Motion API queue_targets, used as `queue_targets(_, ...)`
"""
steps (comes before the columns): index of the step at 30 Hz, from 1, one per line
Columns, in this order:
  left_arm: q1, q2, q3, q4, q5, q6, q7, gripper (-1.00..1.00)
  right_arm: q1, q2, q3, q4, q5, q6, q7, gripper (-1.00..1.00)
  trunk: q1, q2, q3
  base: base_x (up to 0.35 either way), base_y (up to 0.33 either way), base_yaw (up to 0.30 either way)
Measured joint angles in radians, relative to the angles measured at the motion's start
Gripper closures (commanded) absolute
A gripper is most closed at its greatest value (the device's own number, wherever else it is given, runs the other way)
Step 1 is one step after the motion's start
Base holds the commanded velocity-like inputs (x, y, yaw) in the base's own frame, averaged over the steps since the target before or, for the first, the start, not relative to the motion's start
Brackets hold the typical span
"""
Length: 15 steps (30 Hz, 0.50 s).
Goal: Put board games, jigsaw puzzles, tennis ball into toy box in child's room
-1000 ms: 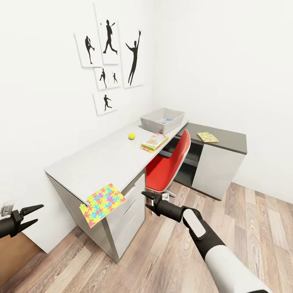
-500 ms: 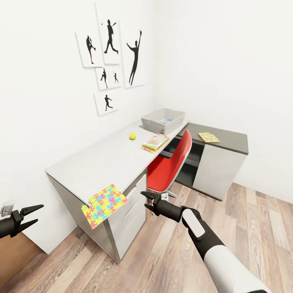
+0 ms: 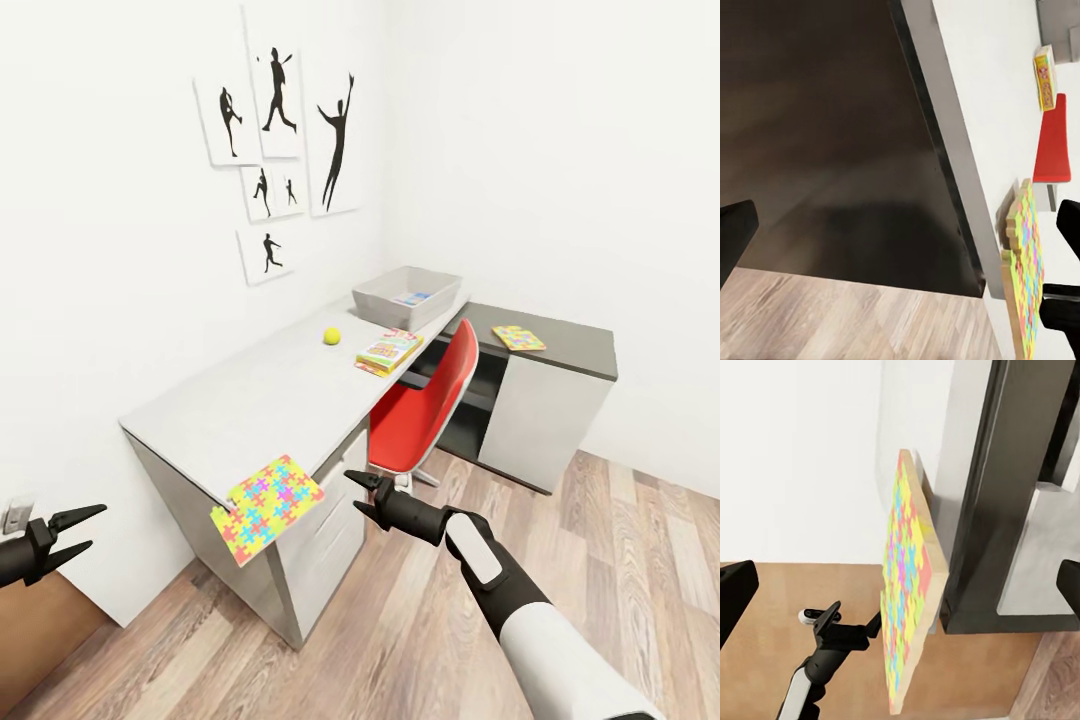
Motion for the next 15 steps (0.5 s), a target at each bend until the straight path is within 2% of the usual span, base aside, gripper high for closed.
queue_targets(15,0.000,0.000,0.000,0.003,-0.001,0.000,0.000,-1.00,0.000,0.000,0.000,0.000,0.000,-0.002,0.000,-1.00,0.000,0.000,0.000,0.002,0.006,0.000)
